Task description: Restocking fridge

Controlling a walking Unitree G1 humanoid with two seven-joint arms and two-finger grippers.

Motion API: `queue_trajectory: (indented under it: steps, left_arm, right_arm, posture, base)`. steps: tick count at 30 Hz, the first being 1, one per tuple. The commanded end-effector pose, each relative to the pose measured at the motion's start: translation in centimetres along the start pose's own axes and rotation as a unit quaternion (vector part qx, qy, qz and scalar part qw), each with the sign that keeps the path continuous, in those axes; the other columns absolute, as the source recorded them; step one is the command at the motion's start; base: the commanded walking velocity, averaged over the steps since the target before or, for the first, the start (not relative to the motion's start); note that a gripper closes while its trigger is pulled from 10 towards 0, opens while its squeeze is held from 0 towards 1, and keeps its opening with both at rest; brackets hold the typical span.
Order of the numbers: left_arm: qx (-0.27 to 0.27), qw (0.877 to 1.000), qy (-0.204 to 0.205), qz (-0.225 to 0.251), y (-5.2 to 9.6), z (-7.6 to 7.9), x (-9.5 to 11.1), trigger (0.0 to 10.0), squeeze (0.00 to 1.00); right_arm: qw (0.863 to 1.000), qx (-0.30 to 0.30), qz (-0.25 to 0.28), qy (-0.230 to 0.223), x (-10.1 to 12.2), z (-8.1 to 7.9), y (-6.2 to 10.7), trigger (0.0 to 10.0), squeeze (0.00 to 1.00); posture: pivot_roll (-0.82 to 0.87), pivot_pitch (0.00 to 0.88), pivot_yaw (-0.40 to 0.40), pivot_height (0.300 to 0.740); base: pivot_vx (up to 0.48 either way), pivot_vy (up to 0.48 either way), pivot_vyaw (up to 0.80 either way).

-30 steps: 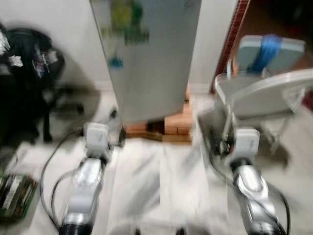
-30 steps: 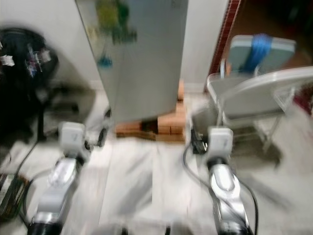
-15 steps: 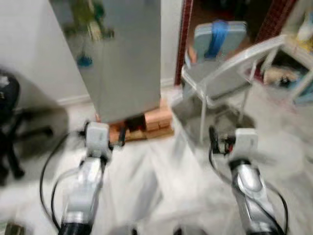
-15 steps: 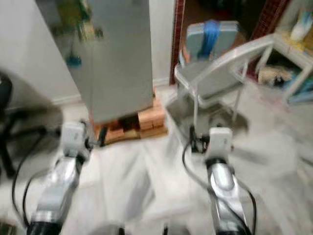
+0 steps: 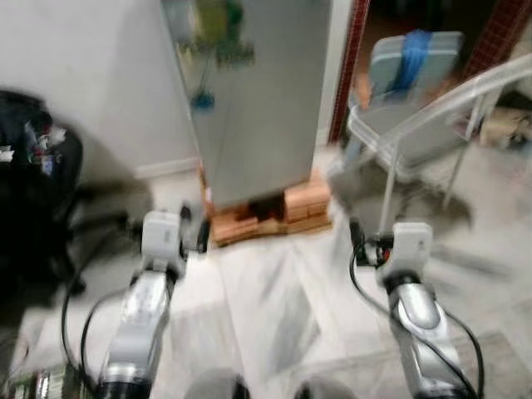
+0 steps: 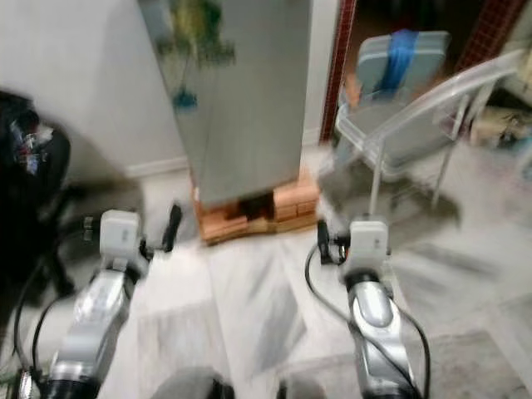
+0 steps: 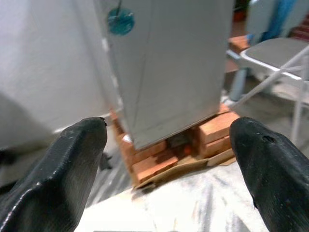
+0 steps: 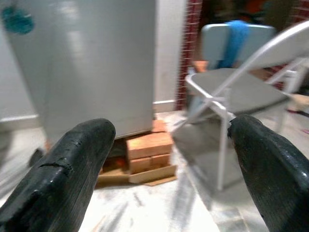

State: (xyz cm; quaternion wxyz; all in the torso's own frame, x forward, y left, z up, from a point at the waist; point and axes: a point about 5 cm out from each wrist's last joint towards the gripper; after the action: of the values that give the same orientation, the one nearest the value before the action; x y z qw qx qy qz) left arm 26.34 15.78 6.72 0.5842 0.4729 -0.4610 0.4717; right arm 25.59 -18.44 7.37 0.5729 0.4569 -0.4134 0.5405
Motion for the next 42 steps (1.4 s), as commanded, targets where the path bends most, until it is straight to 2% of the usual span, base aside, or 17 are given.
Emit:
queue_trajectory:
  steps: [1,9,11,19,26,33,42]
  left_arm:
    - [0.005,1.000,-0.009,0.010,-0.2,-0.7,0.6,10.0,0.00]
    - [-0.002,1.000,-0.013,0.012,-0.3,-0.8,0.9,10.0,0.00]
    - [0.003,1.000,-0.002,0.000,-0.2,-0.9,0.6,10.0,0.00]
    - [0.006,1.000,-0.007,-0.003,0.4,-1.0,0.2,10.0,0.00]
    - [0.007,1.000,0.001,-0.006,0.4,-0.7,0.1,10.0,0.00]
    - [0.006,1.000,0.002,-0.007,0.3,-0.6,0.0,10.0,0.00]
    - [0.007,1.000,0.006,-0.014,0.3,-0.5,-0.2,10.0,0.00]
  right_arm:
    - [1.000,0.000,0.013,-0.007,0.6,-0.2,-0.2,10.0,0.00]
    - [1.000,0.009,0.028,0.005,1.3,-0.3,-0.3,10.0,0.00]
    - [1.000,0.009,0.027,0.010,1.2,-0.2,-0.2,10.0,0.00]
    - [0.999,0.024,0.028,0.011,1.0,-0.9,0.0,10.0,0.00]
    - [0.999,0.029,0.035,0.017,1.2,-0.8,-0.3,10.0,0.00]
    - [0.999,0.026,0.033,0.020,1.1,-0.7,-0.2,10.0,0.00]
    - [0.999,0.026,0.032,0.021,1.0,-0.8,-0.2,10.0,0.00]
  posture:
    - [-0.01,0.040,0.048,0.740]
    - [0.00,0.052,0.055,0.740]
    - [0.00,0.053,0.057,0.740]
    - [0.02,0.048,0.041,0.740]
    - [0.01,0.045,0.036,0.740]
    - [0.01,0.042,0.037,0.740]
    - [0.01,0.051,0.037,0.740]
  base:
    - [0.000,0.461,-0.80]
    - [0.214,0.397,-0.66]
    - [0.311,0.368,-0.50]
    - [0.310,0.366,0.00]
    - [0.304,0.372,-0.71]
    - [0.259,0.404,0.00]
    - [0.000,0.434,0.00]
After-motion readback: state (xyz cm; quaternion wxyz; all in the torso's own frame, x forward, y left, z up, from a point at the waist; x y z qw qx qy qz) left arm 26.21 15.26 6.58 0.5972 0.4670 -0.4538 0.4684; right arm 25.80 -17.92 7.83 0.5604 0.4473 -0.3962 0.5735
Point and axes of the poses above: a point about 5 cm out from each wrist's last joint towards the gripper, its own y axis pointing back from the gripper into the wrist, its own x axis along the axis of the wrist's last joint, z = x × y, and after that the axes turned 11 degrees about y, right-handed
